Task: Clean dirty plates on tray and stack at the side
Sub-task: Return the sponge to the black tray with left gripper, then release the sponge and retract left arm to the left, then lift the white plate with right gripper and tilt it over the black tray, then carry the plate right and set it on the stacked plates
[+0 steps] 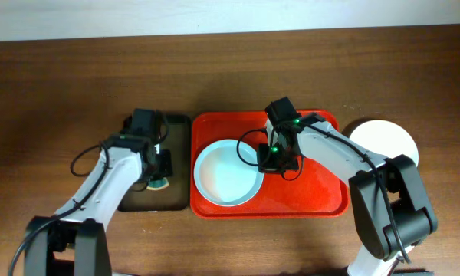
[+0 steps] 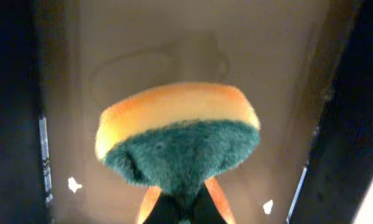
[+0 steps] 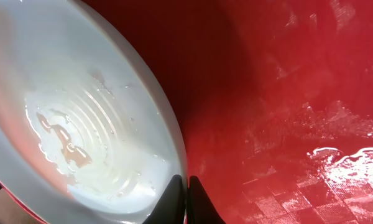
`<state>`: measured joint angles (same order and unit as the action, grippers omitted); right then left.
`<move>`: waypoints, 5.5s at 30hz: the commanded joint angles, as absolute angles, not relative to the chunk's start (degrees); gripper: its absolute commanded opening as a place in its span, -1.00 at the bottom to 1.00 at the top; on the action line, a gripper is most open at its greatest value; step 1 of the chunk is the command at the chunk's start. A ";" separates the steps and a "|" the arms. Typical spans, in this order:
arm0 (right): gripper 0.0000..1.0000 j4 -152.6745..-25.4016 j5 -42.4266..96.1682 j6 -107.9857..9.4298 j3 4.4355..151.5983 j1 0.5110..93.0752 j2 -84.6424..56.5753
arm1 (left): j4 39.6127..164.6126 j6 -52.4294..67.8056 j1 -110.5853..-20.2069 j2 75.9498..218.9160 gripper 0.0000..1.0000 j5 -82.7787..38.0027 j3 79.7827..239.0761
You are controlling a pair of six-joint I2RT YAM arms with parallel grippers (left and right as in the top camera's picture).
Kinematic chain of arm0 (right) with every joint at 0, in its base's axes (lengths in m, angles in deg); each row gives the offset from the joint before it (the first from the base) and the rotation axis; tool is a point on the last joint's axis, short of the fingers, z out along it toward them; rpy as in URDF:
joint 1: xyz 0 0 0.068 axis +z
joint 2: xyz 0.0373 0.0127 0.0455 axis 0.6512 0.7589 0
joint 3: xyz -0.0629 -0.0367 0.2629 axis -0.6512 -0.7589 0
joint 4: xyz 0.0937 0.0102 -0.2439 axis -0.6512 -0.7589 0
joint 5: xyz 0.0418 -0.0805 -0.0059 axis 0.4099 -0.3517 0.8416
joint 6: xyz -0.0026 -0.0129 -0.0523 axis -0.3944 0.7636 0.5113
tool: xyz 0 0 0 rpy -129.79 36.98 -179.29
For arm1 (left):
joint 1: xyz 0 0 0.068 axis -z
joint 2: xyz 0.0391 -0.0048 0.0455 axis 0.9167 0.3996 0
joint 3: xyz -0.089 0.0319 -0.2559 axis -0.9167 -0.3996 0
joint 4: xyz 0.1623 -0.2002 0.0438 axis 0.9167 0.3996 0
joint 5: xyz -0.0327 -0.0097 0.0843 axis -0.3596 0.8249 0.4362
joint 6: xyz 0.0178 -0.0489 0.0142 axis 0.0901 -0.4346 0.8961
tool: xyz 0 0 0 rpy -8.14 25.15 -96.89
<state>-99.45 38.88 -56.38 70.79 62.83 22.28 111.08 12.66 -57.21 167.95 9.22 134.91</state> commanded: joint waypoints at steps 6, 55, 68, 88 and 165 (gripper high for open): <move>-0.91 -99.34 39.19 -56.43 71.43 63.22 22.35 | 108.68 13.40 -57.36 167.68 -0.31 7.51 132.50; -0.92 -114.95 31.54 -59.97 101.28 62.93 19.68 | 134.47 9.91 -75.13 154.20 0.98 4.54 162.38; -0.92 -98.93 11.30 -62.24 101.26 80.40 27.35 | 134.47 9.88 -75.13 154.20 0.98 4.54 162.38; -0.92 -87.69 -50.78 -27.62 109.28 102.54 26.02 | 134.47 9.91 -75.13 154.20 0.99 4.54 162.38; -0.54 -129.86 19.89 -52.99 88.76 6.87 26.04 | 134.47 9.88 -75.13 154.20 0.98 4.54 162.38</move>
<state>-130.73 16.85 -57.47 88.91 5.36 27.00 134.54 10.43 -75.05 154.63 4.98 161.83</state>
